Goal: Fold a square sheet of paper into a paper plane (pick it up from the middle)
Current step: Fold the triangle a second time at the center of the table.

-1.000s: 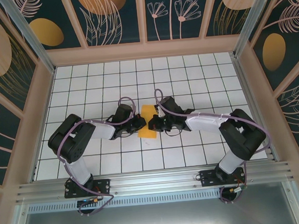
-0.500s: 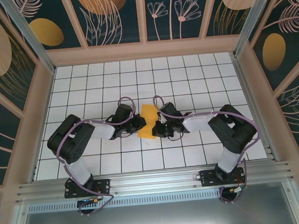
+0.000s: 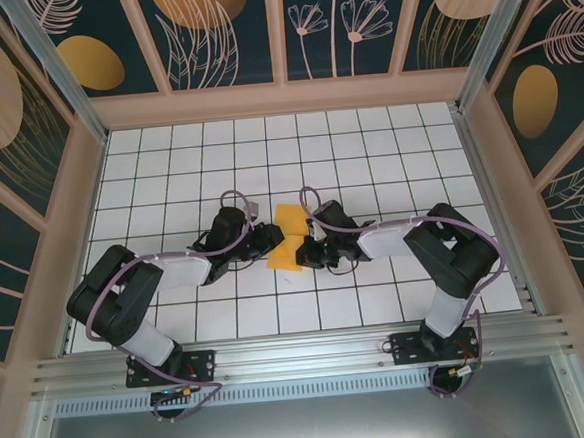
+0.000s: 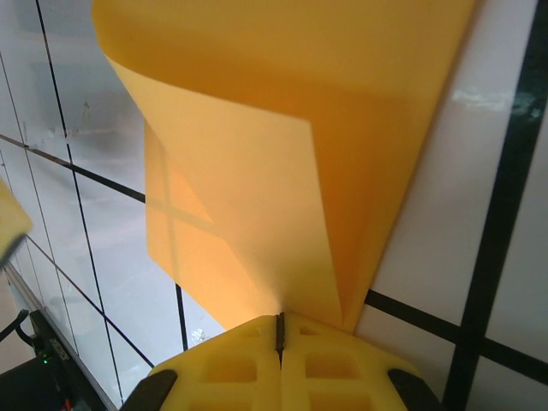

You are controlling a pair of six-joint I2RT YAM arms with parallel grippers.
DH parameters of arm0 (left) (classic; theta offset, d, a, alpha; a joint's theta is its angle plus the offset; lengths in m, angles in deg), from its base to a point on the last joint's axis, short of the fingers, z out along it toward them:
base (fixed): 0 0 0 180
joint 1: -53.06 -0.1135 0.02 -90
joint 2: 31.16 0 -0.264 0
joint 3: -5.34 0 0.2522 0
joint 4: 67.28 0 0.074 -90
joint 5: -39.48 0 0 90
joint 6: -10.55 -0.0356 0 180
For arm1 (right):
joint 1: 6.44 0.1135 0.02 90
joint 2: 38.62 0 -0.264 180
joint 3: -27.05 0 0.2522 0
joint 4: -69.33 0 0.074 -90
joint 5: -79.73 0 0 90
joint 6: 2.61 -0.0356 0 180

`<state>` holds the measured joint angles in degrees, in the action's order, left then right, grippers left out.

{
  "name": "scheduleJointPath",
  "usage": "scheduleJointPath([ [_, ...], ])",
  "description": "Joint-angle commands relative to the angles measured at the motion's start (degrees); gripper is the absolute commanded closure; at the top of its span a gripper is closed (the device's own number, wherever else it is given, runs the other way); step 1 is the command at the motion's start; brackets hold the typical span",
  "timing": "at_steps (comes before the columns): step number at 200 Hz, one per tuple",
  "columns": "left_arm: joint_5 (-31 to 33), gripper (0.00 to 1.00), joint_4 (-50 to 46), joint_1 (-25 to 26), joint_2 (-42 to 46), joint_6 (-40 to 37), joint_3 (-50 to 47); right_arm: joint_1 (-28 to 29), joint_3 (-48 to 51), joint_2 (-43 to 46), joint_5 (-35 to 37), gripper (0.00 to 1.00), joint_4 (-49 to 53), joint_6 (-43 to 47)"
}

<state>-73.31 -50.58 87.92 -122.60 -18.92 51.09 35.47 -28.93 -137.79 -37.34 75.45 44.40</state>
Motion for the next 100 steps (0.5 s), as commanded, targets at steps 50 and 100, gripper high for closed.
scheduleJointPath([
  [50, -1.58, 0.82, 0.79, 3.35, -4.03, 2.55, 1.59, -0.26, 1.36, -1.44, 1.23, 0.98, 0.32, -0.26],
  [100, -2.63, 0.82, -0.44, 4.39, -5.71, 1.61, 2.72, -0.25, 1.17, -1.65, 1.27, 0.98, 0.34, -0.26],
])
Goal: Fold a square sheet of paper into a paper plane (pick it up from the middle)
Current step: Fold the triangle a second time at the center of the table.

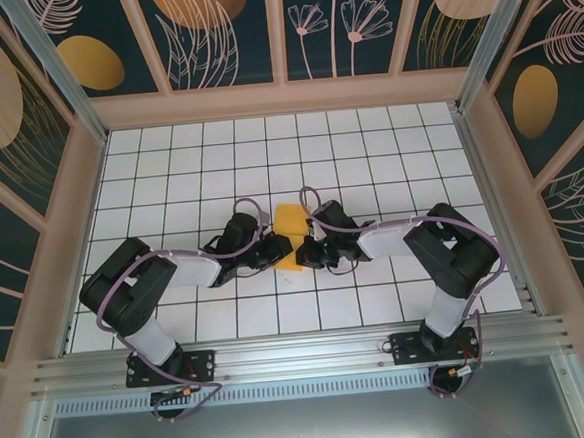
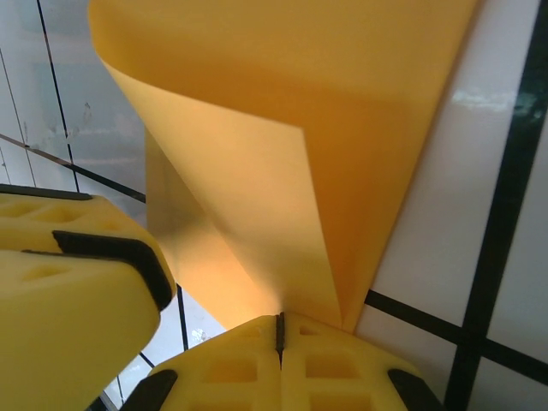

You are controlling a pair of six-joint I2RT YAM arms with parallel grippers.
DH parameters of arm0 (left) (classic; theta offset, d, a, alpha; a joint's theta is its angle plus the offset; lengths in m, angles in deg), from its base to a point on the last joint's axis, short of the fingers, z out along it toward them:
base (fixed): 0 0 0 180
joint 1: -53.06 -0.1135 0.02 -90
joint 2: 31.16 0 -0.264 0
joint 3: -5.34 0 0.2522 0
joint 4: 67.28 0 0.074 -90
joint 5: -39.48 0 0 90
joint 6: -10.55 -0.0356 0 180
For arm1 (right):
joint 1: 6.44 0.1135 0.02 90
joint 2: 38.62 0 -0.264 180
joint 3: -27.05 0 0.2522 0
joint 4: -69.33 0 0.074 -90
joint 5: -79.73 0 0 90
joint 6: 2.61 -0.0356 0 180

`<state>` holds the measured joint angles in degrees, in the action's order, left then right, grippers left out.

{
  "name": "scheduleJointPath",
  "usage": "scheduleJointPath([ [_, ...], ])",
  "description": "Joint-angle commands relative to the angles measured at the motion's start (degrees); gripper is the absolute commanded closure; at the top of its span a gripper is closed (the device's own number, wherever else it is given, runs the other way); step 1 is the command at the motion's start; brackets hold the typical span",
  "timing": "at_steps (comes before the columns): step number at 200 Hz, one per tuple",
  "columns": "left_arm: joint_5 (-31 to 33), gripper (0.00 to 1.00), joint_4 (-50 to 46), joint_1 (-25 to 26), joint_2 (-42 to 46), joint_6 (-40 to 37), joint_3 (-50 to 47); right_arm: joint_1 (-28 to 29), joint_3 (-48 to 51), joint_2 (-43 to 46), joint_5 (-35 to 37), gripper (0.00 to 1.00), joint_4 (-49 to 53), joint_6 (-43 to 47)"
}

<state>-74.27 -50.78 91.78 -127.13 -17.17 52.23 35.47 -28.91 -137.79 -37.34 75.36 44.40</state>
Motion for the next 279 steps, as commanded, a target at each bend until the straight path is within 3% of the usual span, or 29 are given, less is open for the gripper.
scheduleJointPath([
  [1, -1.71, 0.82, -0.27, 0.55, -1.26, -0.18, 1.63, -0.25, 1.15, -1.69, 1.30, 0.98, 0.43, -0.26],
  [40, -1.69, 0.82, -3.14, 0.65, -4.48, -1.01, 3.37, -0.25, 0.92, -1.97, 1.08, 0.98, 0.73, -0.13],
  [90, 6.94, 0.84, -11.06, 0.65, -6.11, -2.60, 7.19, -0.17, 1.21, -1.95, 1.93, 0.99, 2.58, 0.27],
  [188, 14.10, 0.85, -17.78, 0.38, -7.48, -6.13, 10.80, -0.16, 1.41, -2.84, 3.31, 1.00, 5.61, 0.78],
  [279, 11.95, 0.84, -13.13, -4.80, -9.32, -8.19, 10.47, -0.16, 1.85, -2.82, 2.79, 1.00, 6.14, 0.75],
])
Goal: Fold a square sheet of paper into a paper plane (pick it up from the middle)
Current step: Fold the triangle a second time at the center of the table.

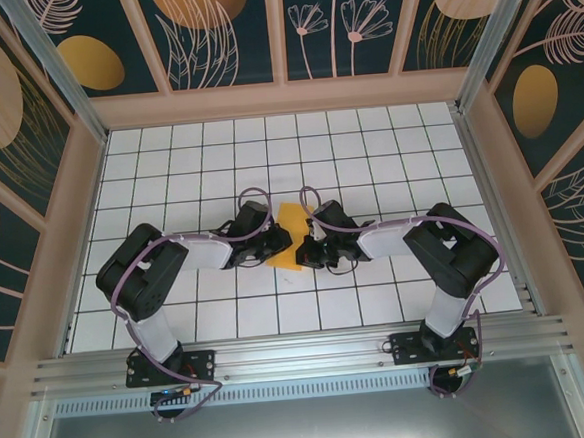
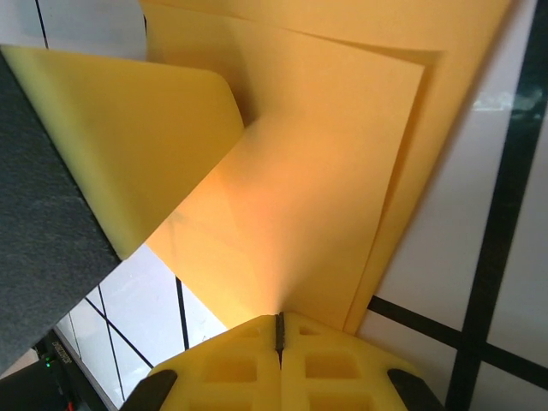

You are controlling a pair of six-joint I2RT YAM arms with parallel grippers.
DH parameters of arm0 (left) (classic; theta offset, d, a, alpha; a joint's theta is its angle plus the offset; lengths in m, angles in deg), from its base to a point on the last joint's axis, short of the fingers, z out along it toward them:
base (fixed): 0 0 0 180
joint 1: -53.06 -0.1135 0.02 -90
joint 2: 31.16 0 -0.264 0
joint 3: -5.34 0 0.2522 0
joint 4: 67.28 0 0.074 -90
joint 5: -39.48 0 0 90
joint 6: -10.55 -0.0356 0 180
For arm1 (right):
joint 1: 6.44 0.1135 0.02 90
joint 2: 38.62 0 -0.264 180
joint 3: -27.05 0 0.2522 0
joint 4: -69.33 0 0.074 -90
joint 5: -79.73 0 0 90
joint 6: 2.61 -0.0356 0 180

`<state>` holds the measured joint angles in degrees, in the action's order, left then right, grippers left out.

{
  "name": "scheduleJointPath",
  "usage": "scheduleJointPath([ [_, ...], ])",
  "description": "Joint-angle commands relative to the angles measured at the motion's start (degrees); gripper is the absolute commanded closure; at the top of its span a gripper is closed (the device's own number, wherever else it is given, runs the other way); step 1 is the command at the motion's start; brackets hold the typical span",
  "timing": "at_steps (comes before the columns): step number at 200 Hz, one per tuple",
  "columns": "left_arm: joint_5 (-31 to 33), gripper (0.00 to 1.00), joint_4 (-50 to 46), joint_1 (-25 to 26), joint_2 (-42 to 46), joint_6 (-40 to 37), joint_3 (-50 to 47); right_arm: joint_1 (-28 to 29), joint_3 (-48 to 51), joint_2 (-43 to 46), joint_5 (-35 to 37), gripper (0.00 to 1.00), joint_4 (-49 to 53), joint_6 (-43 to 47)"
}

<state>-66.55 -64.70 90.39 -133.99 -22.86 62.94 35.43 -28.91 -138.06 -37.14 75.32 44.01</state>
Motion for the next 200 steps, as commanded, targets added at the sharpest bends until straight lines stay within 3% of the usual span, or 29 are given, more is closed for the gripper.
scheduleJointPath([
  [1, 4.20, 0.84, 0.80, -3.53, -2.51, -2.53, -0.24, -0.12, 1.85, -2.54, 2.60, 1.00, 6.14, 1.12],
  [112, 5.64, 0.83, -2.52, -7.85, -3.41, -5.19, 2.07, -0.12, 0.63, -2.58, 2.18, 1.00, 7.50, 1.45],
  [160, 8.54, 0.80, -7.95, -9.07, -3.30, -7.44, 5.50, -0.03, 0.59, -2.20, 2.10, 1.00, 7.66, 1.52],
  [200, 7.30, 0.79, -11.35, -9.72, -3.41, -9.00, 9.62, 0.06, -0.37, -1.97, 2.00, 1.00, 8.01, 1.98],
])
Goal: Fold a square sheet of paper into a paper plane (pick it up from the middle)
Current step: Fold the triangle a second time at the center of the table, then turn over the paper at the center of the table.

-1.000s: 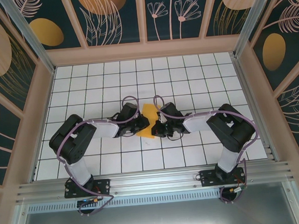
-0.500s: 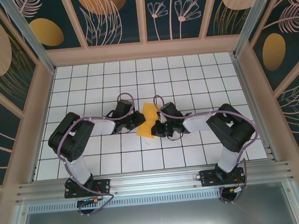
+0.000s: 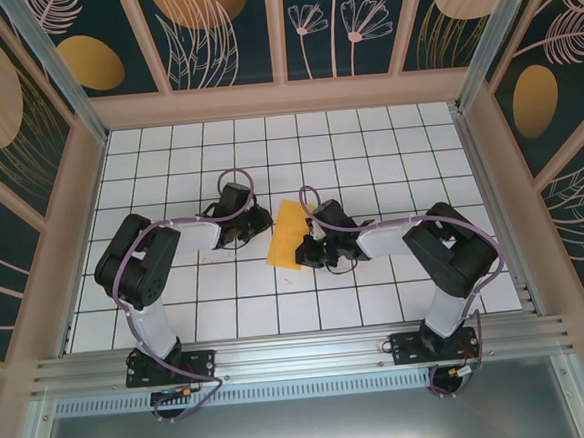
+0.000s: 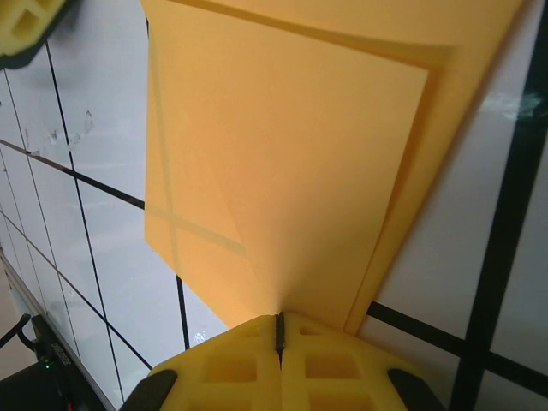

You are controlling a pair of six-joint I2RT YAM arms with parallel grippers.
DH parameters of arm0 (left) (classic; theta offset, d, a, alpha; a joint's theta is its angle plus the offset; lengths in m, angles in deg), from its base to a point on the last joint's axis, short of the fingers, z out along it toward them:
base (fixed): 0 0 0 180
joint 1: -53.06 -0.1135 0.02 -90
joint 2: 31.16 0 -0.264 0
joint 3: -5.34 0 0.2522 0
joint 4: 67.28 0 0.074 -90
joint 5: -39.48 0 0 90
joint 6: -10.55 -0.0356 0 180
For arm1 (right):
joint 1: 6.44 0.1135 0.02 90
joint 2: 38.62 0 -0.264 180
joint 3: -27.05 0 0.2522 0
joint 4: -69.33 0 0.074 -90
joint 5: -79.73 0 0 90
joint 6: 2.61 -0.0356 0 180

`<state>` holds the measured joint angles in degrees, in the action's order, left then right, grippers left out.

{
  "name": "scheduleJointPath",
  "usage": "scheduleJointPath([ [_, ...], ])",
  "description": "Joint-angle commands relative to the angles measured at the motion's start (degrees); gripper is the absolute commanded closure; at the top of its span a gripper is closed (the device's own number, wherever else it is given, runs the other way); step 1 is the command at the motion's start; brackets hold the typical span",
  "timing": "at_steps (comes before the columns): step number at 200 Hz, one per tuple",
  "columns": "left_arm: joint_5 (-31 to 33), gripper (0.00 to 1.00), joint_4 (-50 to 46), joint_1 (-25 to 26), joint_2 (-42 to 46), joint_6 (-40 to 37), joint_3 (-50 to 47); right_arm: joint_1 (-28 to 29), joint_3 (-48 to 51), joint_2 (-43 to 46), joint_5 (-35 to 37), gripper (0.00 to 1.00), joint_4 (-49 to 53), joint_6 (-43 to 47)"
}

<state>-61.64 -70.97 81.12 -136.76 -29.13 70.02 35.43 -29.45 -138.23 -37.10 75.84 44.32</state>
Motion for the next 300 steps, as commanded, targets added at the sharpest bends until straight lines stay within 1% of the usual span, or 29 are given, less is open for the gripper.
scheduleJointPath([
  [1, 2.27, 0.79, -5.11, -0.46, -0.56, -2.80, 2.57, 0.06, 0.15, -1.80, 1.95, 1.00, 7.54, 1.72],
  [22, -0.05, 0.78, -4.61, -0.46, 3.20, -2.54, 2.21, 0.00, -0.67, -1.52, 1.96, 1.00, 7.76, 2.19],
  [48, -6.93, 0.80, -1.68, -0.46, 7.07, -1.99, -0.63, 0.05, -1.40, 0.16, 0.25, 1.00, 5.77, 2.64],
  [50, -7.24, 0.80, -1.46, -0.46, 8.33, -1.96, -0.97, 0.10, -1.56, 0.42, 0.17, 1.00, 5.71, 2.64],
  [68, -10.92, 0.83, 1.53, -0.15, 11.56, -0.59, -4.22, 0.14, -2.24, 4.42, -0.35, 0.88, 4.59, 2.68],
  [92, -12.56, 0.86, 3.13, 0.63, 14.14, 0.30, -7.19, -0.18, -0.73, 12.01, 3.58, 0.75, 5.35, 2.04],
  [107, -14.66, 0.87, 3.72, 1.99, 13.90, 0.14, -7.35, -0.81, 0.17, 15.27, 6.65, 0.74, 7.66, 1.86],
  [124, -15.69, 0.88, 3.54, 3.97, 12.22, -1.19, -6.13, -1.65, 1.96, 17.41, 8.27, 0.78, 8.01, 1.18],
  [133, -15.35, 0.89, 3.13, 4.79, 11.00, -1.51, -5.36, -2.03, 2.84, 17.76, 8.09, 0.76, 7.14, 0.60],
  [150, -15.18, 0.90, 2.71, 5.43, 8.49, -1.47, -4.37, -2.05, 3.30, 17.02, 7.97, 0.71, 6.38, -0.15],
  [167, -14.43, 0.91, 2.67, 5.58, 7.71, -1.28, -3.99, -2.07, 3.54, 15.67, 7.06, 0.68, 5.01, -0.78],
  [175, -14.05, 0.92, 2.51, 5.56, 5.90, -1.43, -3.82, -2.05, 3.40, 14.77, 6.62, 0.67, 4.78, -0.76],
  [208, -13.53, 0.92, 1.73, 5.59, 3.30, -2.62, -2.84, -1.96, 2.58, 11.42, 5.91, 0.66, 3.39, -0.94],
  [236, -15.06, 0.92, 3.05, 5.57, 1.11, -2.29, -2.84, -2.03, 1.19, 8.37, 6.26, 0.66, 3.57, -1.38],
  [272, -13.79, 0.92, 1.79, 5.61, 0.73, -3.02, -3.28, -2.05, -0.74, 4.84, 5.76, 0.66, 2.47, -2.44],
  [300, -14.20, 0.91, 2.38, 5.59, 0.70, -3.03, -3.85, -2.07, -1.85, 3.16, 6.17, 0.65, 2.19, -3.19],
])
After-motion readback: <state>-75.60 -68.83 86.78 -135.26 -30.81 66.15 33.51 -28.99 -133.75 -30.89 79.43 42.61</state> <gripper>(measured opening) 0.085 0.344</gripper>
